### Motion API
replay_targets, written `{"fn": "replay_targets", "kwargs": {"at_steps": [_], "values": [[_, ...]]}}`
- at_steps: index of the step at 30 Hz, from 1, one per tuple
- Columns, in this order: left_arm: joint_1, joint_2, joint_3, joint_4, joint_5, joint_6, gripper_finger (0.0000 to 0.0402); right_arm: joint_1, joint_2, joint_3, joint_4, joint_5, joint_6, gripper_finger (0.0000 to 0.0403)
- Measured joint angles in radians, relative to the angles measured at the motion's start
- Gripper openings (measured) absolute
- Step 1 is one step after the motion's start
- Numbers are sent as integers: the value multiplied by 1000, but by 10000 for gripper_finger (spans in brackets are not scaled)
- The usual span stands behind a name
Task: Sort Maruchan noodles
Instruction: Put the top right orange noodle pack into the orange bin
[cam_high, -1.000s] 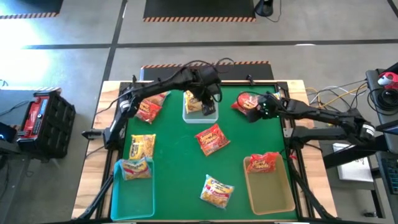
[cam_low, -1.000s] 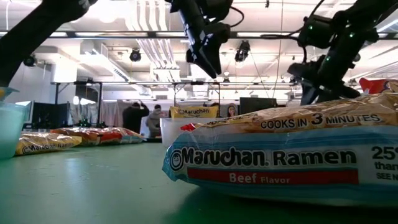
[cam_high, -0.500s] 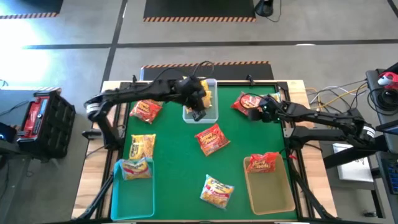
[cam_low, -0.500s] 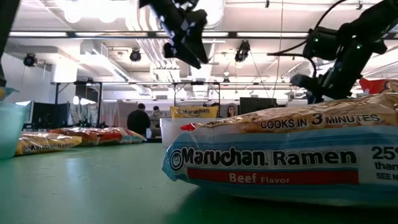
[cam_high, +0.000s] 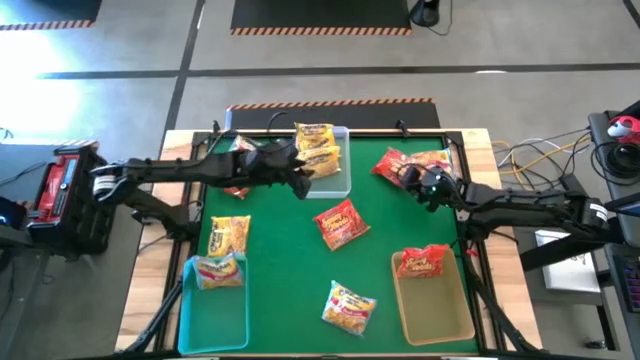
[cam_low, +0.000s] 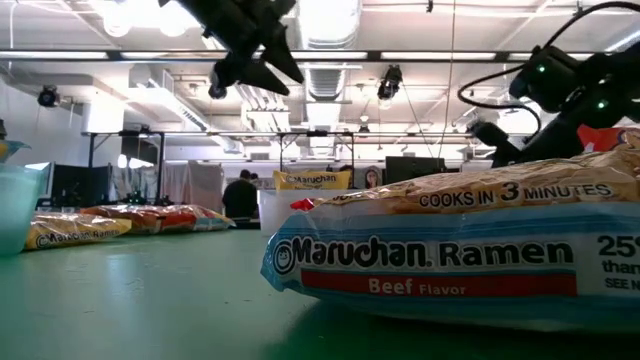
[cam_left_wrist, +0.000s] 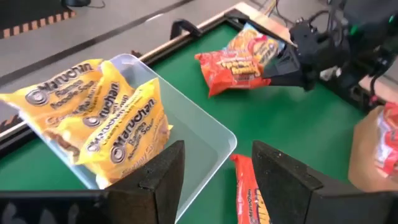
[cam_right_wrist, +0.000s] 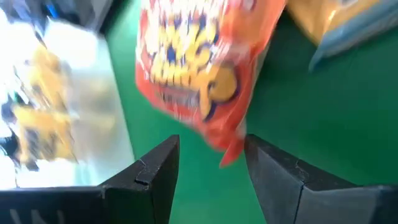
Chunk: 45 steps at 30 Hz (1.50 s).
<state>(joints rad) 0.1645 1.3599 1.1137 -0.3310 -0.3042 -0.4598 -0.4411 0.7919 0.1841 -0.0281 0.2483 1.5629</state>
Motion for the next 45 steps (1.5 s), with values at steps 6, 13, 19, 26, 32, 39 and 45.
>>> {"fn": "replay_targets", "kwargs": {"at_steps": [6, 13, 19, 26, 32, 39, 45], "values": [[2, -77, -44, 9, -16, 21, 170, 42, 15, -21, -4, 177, 102, 174], [20, -114, -45, 13, -98, 73, 170, 44, 58, -29, 13, 283, 151, 174], [51, -130, -45, 11, -101, 108, 170, 44, 111, -49, 75, 297, 199, 173], [77, -139, -45, 9, -100, 137, 170, 40, 206, -35, 163, 329, 201, 173], [100, -142, -45, 8, -99, 144, 170, 42, 282, 49, 192, 310, 187, 173], [121, -163, -45, -12, -98, 163, 170, 42, 395, 109, 183, 293, 164, 173], [129, -197, -45, -62, -98, 163, 170, 42, 480, 82, 297, 304, 195, 173]]}}
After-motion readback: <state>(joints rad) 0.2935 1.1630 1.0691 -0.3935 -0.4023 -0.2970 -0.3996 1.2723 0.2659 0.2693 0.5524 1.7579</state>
